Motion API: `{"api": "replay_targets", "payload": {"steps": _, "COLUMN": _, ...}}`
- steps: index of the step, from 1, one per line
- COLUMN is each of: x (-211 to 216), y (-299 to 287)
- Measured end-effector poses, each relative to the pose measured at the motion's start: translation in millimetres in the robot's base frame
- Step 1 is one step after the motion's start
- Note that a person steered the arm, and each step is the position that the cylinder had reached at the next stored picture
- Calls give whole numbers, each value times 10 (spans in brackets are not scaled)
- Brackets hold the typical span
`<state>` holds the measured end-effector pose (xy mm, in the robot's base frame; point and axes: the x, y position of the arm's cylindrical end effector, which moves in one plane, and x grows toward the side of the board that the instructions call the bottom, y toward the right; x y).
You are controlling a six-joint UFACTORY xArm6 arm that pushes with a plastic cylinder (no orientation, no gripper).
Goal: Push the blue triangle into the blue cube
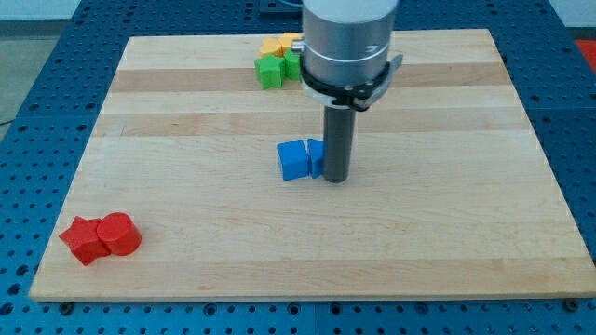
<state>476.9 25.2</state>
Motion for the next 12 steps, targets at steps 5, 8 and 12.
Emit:
{"api": "replay_targets", "payload": {"steps": 5, "x": -268, "y": 263}}
{"api": "replay_targets", "payload": {"steps": 8, "x": -251, "y": 694}}
{"api": "replay_targets", "payload": {"steps": 12, "x": -436, "y": -2822}}
